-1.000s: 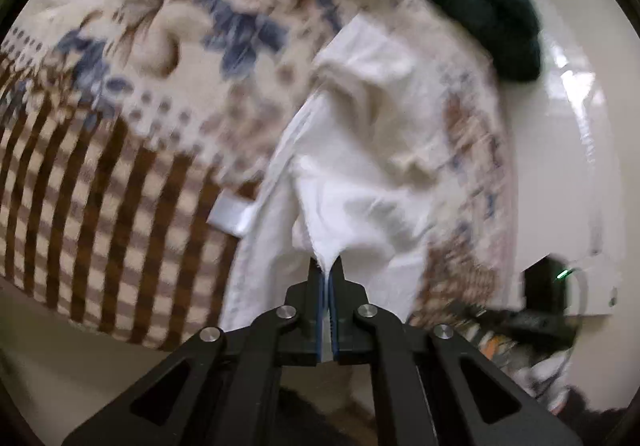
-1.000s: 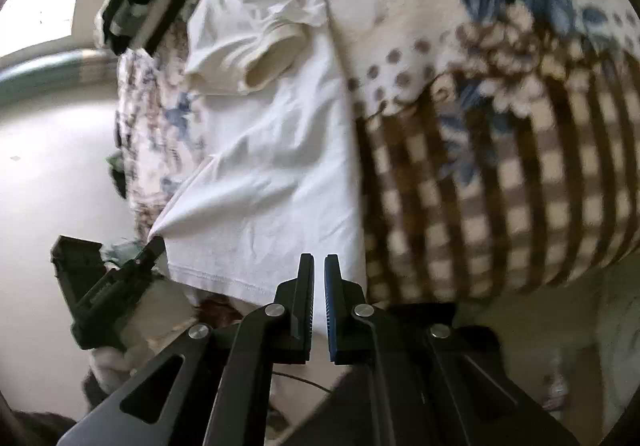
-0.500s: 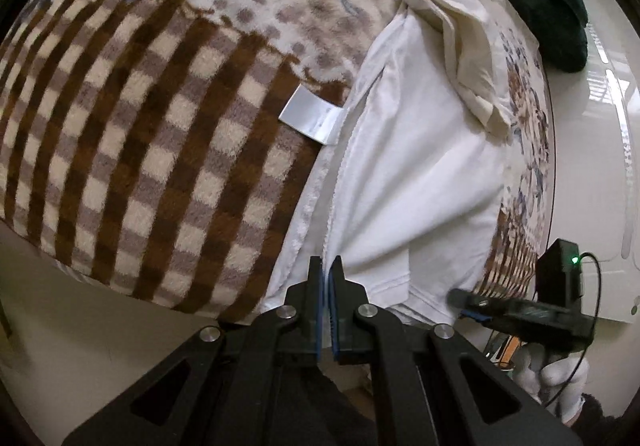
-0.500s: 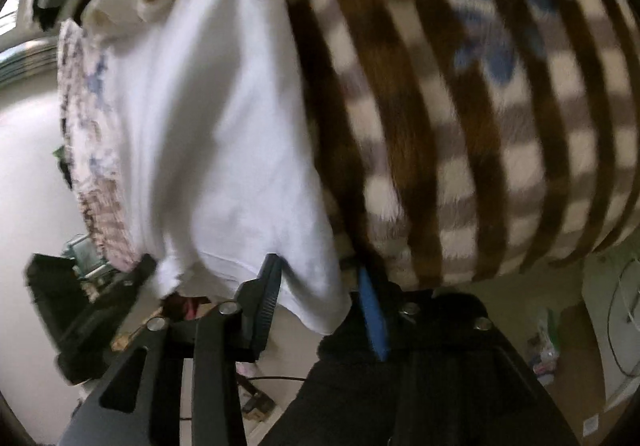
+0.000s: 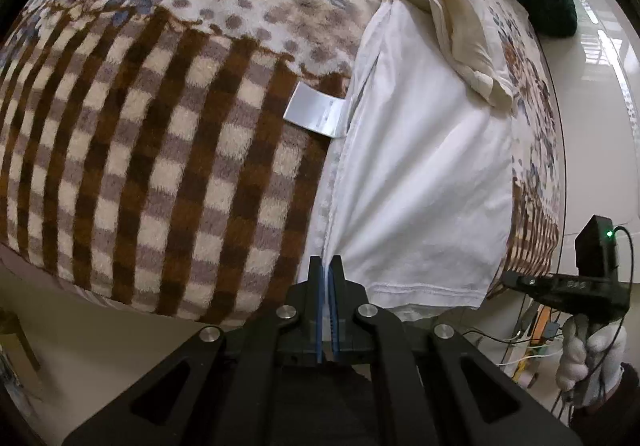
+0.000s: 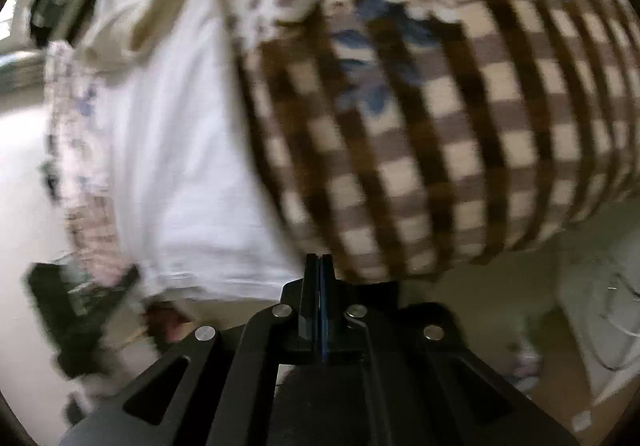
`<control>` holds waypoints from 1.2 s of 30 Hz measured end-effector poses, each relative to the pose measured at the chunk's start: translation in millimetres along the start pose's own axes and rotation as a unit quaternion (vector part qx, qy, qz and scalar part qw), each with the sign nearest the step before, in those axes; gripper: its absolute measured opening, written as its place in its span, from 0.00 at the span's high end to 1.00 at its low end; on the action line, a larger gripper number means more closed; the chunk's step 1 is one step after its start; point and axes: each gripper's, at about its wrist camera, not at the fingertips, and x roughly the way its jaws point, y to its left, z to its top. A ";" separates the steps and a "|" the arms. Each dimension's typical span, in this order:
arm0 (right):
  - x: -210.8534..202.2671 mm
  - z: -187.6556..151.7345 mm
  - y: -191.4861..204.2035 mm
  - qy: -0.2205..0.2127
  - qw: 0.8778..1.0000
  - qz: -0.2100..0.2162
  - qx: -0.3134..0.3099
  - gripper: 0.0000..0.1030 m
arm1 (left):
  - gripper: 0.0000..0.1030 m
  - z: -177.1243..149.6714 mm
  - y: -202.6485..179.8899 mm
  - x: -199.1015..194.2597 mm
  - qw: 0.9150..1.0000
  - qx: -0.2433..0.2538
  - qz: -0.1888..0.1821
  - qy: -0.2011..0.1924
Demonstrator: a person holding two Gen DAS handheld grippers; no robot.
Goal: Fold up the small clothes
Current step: 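Grasp the shirt hem with the left tool while the right tool grasps the hem beside it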
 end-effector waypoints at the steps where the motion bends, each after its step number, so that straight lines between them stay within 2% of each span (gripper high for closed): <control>1: -2.9 0.1 -0.9 0.003 1.000 0.007 -0.002 0.95 | 0.99 -1.8 1.0 0.2 1.000 -0.002 0.001 -0.001; 3: -5.0 -3.1 2.8 0.012 1.000 0.027 -0.005 0.74 | 0.99 -4.1 4.6 -0.6 1.000 -0.008 -0.002 -0.002; 4: -0.3 -6.5 6.4 0.023 0.999 0.041 0.005 0.71 | 0.99 -4.2 5.4 -1.3 1.000 -0.011 -0.003 -0.002; 7: 24.8 -17.9 9.3 0.069 0.988 0.109 0.080 0.70 | 0.99 -2.1 5.0 -5.2 1.000 -0.009 -0.003 -0.006; 9: 45.6 -24.4 11.2 0.087 0.981 0.131 0.113 0.70 | 0.99 -1.4 4.2 -7.3 1.000 -0.009 -0.002 -0.009; 12: 67.8 -27.3 9.7 0.085 0.971 0.152 0.163 0.70 | 0.99 -1.0 5.2 -11.2 1.000 -0.011 -0.005 -0.011; 14: 78.3 -29.3 4.5 0.080 0.959 0.174 0.208 0.70 | 0.99 -2.1 6.7 -15.1 1.000 -0.014 -0.005 -0.016; 15: 80.2 -30.9 2.2 0.071 0.953 0.186 0.228 0.73 | 0.99 -2.7 5.8 -16.2 1.000 -0.013 -0.007 -0.017; 16: 79.5 -32.1 2.0 0.062 0.952 0.184 0.235 0.84 | 0.99 -3.3 5.5 -17.5 1.000 -0.012 -0.008 -0.017; 17: 77.8 -34.2 2.4 0.053 0.955 0.171 0.235 0.99 | 0.99 -4.1 4.1 -18.6 1.000 -0.011 -0.008 -0.018; 21: 60.8 -44.2 9.3 0.027 0.968 0.134 0.211 1.00 | 0.99 -9.5 -3.9 -22.4 1.000 -0.010 -0.009 -0.022; 25: 54.7 -52.0 9.5 0.031 0.976 0.092 0.197 1.00 | 0.99 -13.2 -8.5 -18.9 1.000 -0.004 0.001 -0.020; 29: 63.8 -47.9 6.7 0.046 0.975 0.112 0.184 1.00 | 0.99 -11.4 -3.4 -4.7 1.000 -0.007 0.021 -0.017; 31: 59.1 -45.7 -2.3 0.050 0.971 0.128 0.194 0.98 | 0.99 -9.9 -0.1 -1.5 1.000 -0.014 0.020 -0.016; 32: 60.7 -45.4 -0.8 0.054 0.967 0.146 0.202 0.95 | 0.99 -9.7 0.4 -3.1 1.000 -0.015 0.018 -0.017; 34: 53.7 -37.6 -16.6 0.062 0.964 0.161 0.203 0.74 | 0.99 -10.6 -0.3 -8.7 1.000 -0.015 0.013 -0.020; 35: 56.0 -37.1 -14.5 0.065 0.962 0.165 0.205 0.59 | 0.99 -11.6 -1.5 -12.1 1.000 -0.016 0.010 -0.021; 36: 60.0 -36.6 -12.5 0.069 0.961 0.168 0.210 0.57 | 0.99 -12.2 -1.0 -15.3 1.000 -0.016 0.008 -0.021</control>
